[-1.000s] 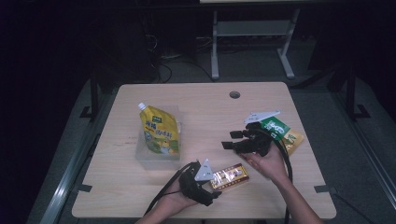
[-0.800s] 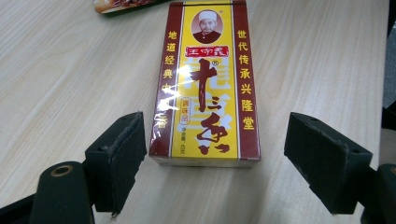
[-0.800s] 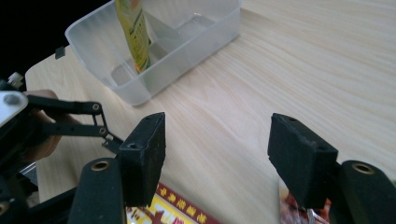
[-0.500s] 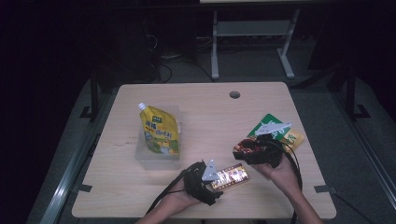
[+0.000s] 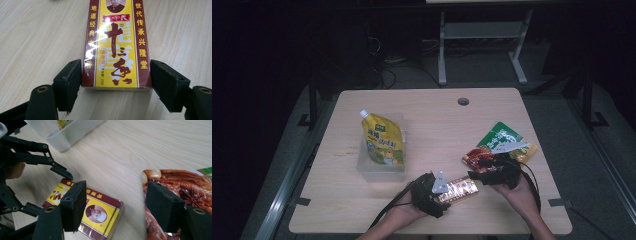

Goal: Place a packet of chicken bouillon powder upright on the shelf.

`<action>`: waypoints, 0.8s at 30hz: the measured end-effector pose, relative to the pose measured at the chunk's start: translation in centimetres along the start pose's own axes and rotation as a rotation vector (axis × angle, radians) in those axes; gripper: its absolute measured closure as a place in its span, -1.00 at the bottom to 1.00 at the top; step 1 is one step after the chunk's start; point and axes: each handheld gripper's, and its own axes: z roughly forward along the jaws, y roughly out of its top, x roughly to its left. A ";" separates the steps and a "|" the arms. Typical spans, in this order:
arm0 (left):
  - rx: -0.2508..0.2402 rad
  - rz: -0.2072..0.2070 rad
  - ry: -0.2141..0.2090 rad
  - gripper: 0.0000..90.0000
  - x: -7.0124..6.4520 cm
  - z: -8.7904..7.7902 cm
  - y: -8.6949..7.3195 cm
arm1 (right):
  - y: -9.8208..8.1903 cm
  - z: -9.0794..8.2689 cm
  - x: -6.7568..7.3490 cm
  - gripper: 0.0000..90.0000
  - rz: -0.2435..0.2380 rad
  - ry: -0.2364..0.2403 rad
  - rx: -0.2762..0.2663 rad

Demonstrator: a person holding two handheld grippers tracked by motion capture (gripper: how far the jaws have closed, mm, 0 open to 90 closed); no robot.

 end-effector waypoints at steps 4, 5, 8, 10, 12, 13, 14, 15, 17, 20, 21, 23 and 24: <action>0.012 0.004 -0.002 -0.35 0.0 0.1 0.1 | -0.4 0.0 -0.2 -0.30 0.006 -0.004 -0.004; 0.013 0.005 -0.002 -0.34 0.0 0.2 0.1 | -0.5 0.0 -0.2 -0.30 0.008 -0.005 -0.005; 0.021 0.003 -0.004 -0.34 0.0 0.3 0.3 | -0.6 0.0 -0.3 -0.30 0.008 -0.010 -0.003; 0.021 0.000 -0.004 -0.34 0.0 0.3 0.3 | -0.7 0.0 -0.3 -0.30 0.011 -0.011 -0.003; 0.024 0.000 -0.006 -0.34 0.0 0.3 0.3 | -0.8 0.0 -0.4 -0.31 0.012 -0.009 -0.002; 0.024 0.000 -0.006 -0.34 0.0 0.3 0.3 | -0.8 0.0 -0.4 -0.31 0.012 -0.009 -0.002; 0.024 0.000 -0.006 -0.34 0.0 0.4 0.3 | -0.8 0.0 -0.4 -0.31 0.016 -0.010 -0.001; 0.023 0.001 -0.004 -0.34 0.0 0.4 0.3 | -0.8 0.0 -0.4 -0.31 0.019 -0.010 -0.003; 0.025 0.001 -0.004 -0.34 0.0 0.4 0.3 | -0.8 0.0 -0.4 -0.31 0.020 -0.010 -0.006; 0.037 0.008 -0.004 -0.34 0.0 0.4 0.4 | -0.9 0.0 -0.4 -0.32 0.026 -0.011 -0.010; 0.042 0.009 -0.006 -0.34 0.0 0.4 0.5 | -0.9 0.0 -0.4 -0.32 0.024 -0.010 -0.008; 0.043 0.009 -0.007 -0.34 0.1 0.4 0.5 | -0.9 0.1 -0.3 -0.32 0.024 -0.010 -0.004; 0.044 0.008 -0.008 -0.34 0.1 0.4 0.5 | -0.9 0.1 -0.3 -0.32 0.024 -0.010 -0.004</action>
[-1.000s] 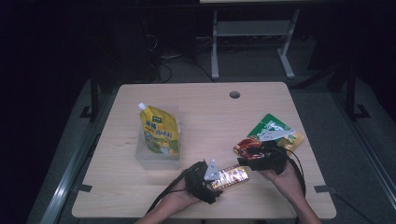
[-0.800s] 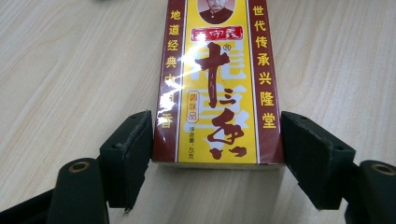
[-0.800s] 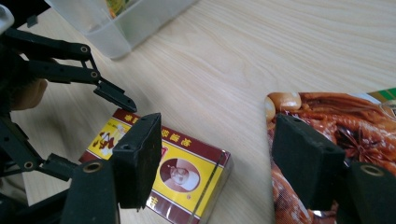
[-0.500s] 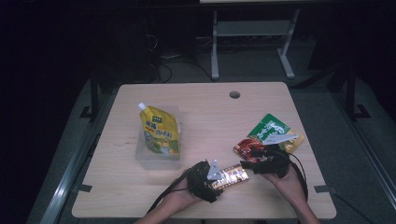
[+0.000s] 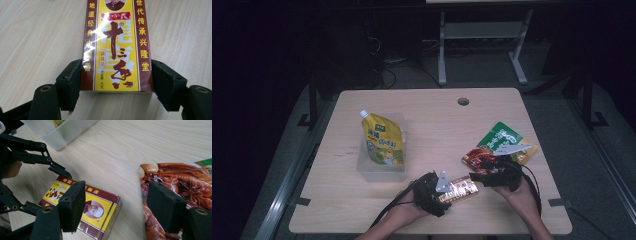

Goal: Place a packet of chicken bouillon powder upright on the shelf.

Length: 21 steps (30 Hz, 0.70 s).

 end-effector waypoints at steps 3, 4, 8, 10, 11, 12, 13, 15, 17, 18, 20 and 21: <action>-0.001 -0.005 -0.003 -0.33 0.0 0.0 0.0 | 0.0 0.1 0.1 -0.32 -0.004 0.000 0.000; -0.002 -0.010 -0.001 -0.33 0.0 0.0 0.0 | 0.0 0.1 0.1 -0.32 -0.003 0.000 0.002; 0.001 -0.025 -0.004 -0.31 0.0 -0.1 0.0 | 0.0 0.2 0.1 -0.33 -0.002 -0.001 0.006; -0.005 -0.030 -0.003 -0.30 0.0 -0.2 0.0 | 0.0 0.2 0.1 -0.33 0.000 -0.003 0.004; -0.018 -0.034 0.012 -0.29 -0.1 -0.2 -0.1 | 0.0 0.1 0.2 -0.34 0.005 -0.007 0.005; -0.018 -0.034 0.012 -0.29 -0.1 -0.2 -0.1 | 0.0 0.1 0.2 -0.34 0.005 -0.007 0.005; -0.023 -0.034 0.021 -0.28 -0.1 -0.2 -0.1 | -0.1 0.1 0.1 -0.35 0.007 -0.007 0.001; -0.029 -0.047 0.022 -0.28 0.0 -0.3 -0.3 | -0.1 0.1 0.1 -0.35 0.009 -0.006 0.000; -0.036 -0.057 0.029 -0.28 0.0 -0.3 -0.4 | -0.1 0.1 0.1 -0.36 0.014 -0.004 -0.001; -0.039 -0.060 0.038 -0.28 0.0 -0.3 -0.5 | -0.1 0.1 0.1 -0.36 0.019 -0.001 0.000; -0.055 -0.070 0.053 -0.28 0.1 -0.5 -0.6 | -0.1 0.2 0.1 -0.38 0.027 0.004 0.001; -0.062 -0.072 0.058 -0.28 0.1 -0.7 -0.6 | -0.1 0.2 0.1 -0.38 0.033 0.007 0.002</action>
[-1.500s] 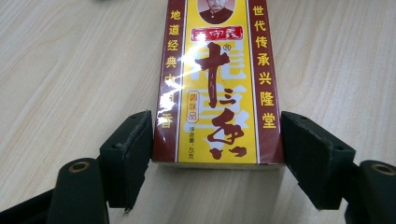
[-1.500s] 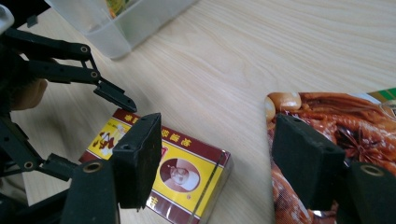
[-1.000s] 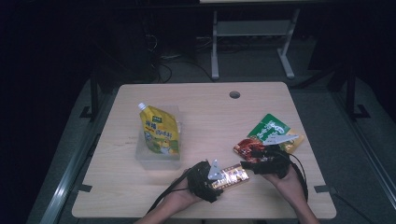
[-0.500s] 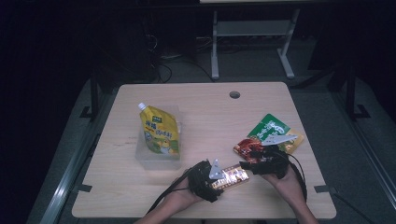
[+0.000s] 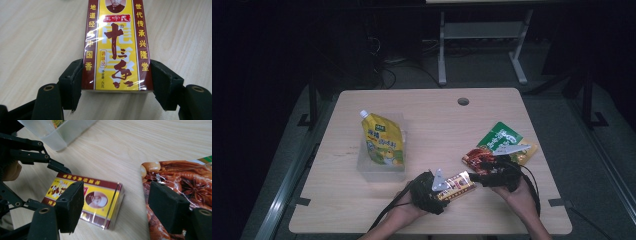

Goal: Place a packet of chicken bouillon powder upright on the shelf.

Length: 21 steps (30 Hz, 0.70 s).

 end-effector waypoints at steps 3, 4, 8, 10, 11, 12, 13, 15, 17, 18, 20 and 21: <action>-0.028 -0.019 0.018 -0.28 0.1 -0.5 0.0 | 0.0 0.1 0.0 -0.37 0.012 0.012 -0.004; -0.033 -0.025 0.026 -0.28 0.2 -0.6 0.0 | 0.0 0.2 0.1 -0.37 0.021 0.018 -0.004; -0.049 -0.034 0.058 -0.28 0.5 -1.2 0.0 | 0.2 0.4 0.3 -0.39 0.040 0.038 -0.009; -0.079 -0.053 0.079 -0.28 0.9 -1.7 0.1 | 0.2 0.6 0.4 -0.39 0.071 0.062 -0.027; -0.079 -0.053 0.079 -0.28 0.9 -1.7 0.1 | 0.2 0.6 0.4 -0.39 0.071 0.062 -0.027; -0.092 -0.059 0.091 -0.28 1.0 -1.9 0.2 | 0.3 0.6 0.4 -0.39 0.075 0.068 -0.029; -0.102 -0.063 0.098 -0.28 1.1 -2.1 0.3 | 0.3 0.7 0.5 -0.39 0.080 0.068 -0.029; -0.120 -0.069 0.120 -0.28 1.4 -2.6 0.5 | 0.4 0.9 0.5 -0.39 0.090 0.073 -0.029; -0.132 -0.081 0.137 -0.28 1.5 -2.8 0.8 | 0.5 1.1 0.4 -0.38 0.109 0.094 -0.033; -0.138 -0.081 0.144 -0.28 1.6 -2.9 0.9 | 0.5 1.1 0.4 -0.38 0.109 0.094 -0.033; -0.149 -0.083 0.155 -0.28 1.6 -3.1 1.2 | 0.6 1.1 0.4 -0.36 0.123 0.109 -0.044; -0.155 -0.082 0.162 -0.28 1.5 -3.1 1.3 | 0.6 1.2 0.4 -0.35 0.127 0.122 -0.051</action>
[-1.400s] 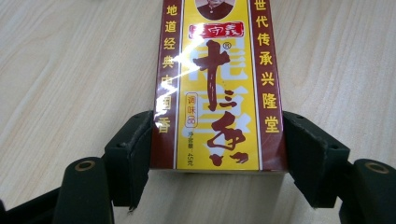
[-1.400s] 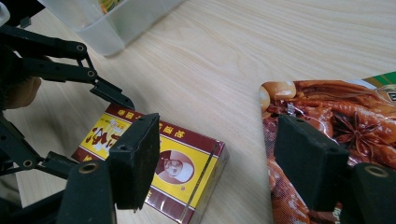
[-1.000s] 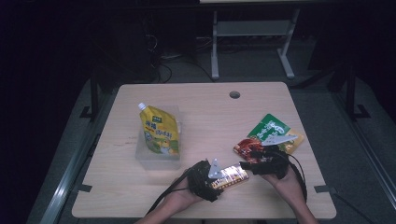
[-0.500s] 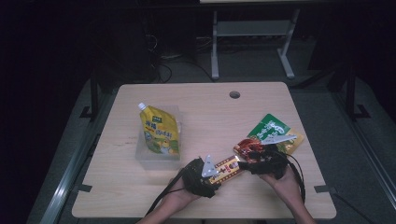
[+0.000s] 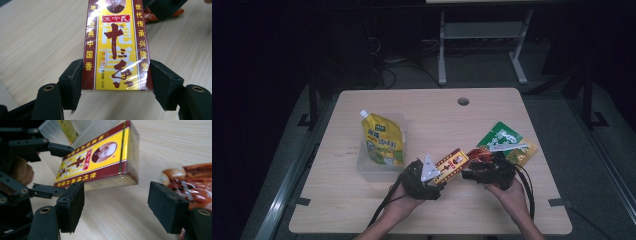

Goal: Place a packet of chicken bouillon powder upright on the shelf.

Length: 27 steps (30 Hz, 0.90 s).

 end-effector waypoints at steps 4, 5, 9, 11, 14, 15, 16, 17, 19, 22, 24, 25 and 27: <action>-0.015 -0.009 0.015 -0.28 -0.2 0.1 0.3 | 0.3 0.2 -0.2 -0.28 0.027 0.049 -0.030; -0.021 -0.012 0.018 -0.28 -0.2 0.1 0.3 | 0.4 0.4 -0.3 -0.24 0.050 0.074 -0.039; -0.038 -0.029 0.026 -0.28 -0.3 0.2 0.4 | 0.6 0.6 -0.3 -0.21 0.070 0.097 -0.050; -0.043 -0.040 0.025 -0.28 -0.3 0.2 0.4 | 0.9 0.7 -0.2 -0.15 0.089 0.097 -0.055; -0.049 -0.053 0.026 -0.28 -0.3 0.3 0.5 | 1.0 0.9 -0.2 -0.13 0.120 0.120 -0.058; -0.046 -0.049 0.027 -0.28 -0.3 0.3 0.5 | 1.1 1.0 -0.1 -0.13 0.123 0.129 -0.055; -0.048 -0.053 0.027 -0.28 -0.4 0.4 0.5 | 1.2 1.2 0.1 -0.11 0.127 0.128 -0.052; -0.050 -0.055 0.027 -0.28 -0.4 0.4 0.4 | 1.4 1.5 0.3 -0.09 0.123 0.130 -0.055; -0.045 -0.052 0.031 -0.28 -0.5 0.4 0.3 | 1.4 1.6 0.4 -0.08 0.120 0.132 -0.059; -0.047 -0.054 0.033 -0.28 -0.5 0.5 0.2 | 1.6 1.6 0.4 -0.03 0.139 0.140 -0.069; -0.048 -0.052 0.023 -0.28 -0.6 0.5 0.2 | 1.8 1.4 0.5 0.08 0.144 0.130 -0.084; -0.047 -0.045 0.021 -0.28 -0.8 0.6 0.2 | 1.9 1.4 0.6 0.12 0.146 0.130 -0.090; -0.036 -0.026 0.022 -0.29 -1.2 0.7 0.3 | 2.2 1.4 0.8 0.22 0.142 0.131 -0.086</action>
